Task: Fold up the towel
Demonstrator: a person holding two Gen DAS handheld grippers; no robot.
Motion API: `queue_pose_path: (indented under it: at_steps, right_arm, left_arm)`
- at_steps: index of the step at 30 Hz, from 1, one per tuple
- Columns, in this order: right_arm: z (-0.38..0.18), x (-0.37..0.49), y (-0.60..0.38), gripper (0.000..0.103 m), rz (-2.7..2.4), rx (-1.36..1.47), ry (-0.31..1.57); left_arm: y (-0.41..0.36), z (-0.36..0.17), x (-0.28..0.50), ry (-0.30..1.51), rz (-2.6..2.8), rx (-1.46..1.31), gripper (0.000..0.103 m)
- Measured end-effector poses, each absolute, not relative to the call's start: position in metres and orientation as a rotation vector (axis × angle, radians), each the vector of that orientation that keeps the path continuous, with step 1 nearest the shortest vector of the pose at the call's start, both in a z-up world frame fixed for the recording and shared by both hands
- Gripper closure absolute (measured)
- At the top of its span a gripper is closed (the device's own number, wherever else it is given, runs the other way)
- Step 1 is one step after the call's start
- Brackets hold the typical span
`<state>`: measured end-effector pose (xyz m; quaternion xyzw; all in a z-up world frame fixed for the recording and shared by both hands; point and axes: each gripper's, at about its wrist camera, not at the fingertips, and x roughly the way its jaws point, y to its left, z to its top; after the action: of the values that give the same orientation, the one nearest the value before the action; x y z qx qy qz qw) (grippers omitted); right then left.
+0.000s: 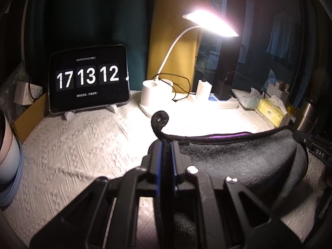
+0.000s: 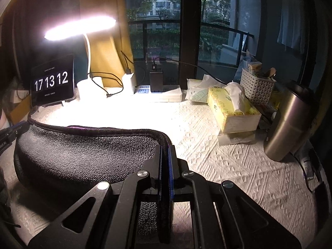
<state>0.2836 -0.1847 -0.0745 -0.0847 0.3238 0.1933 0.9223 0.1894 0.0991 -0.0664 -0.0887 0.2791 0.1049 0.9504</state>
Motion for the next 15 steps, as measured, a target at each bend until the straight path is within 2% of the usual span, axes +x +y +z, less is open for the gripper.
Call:
queue_pose_path:
  at_steps: [15]
  right_arm:
    - [-0.084, 0.312, -0.175, 0.097, 0.401, -0.179, 0.678]
  left_arm:
    - [0.109, -0.077, 0.221, 0.580, 0.220, -0.175, 0.094]
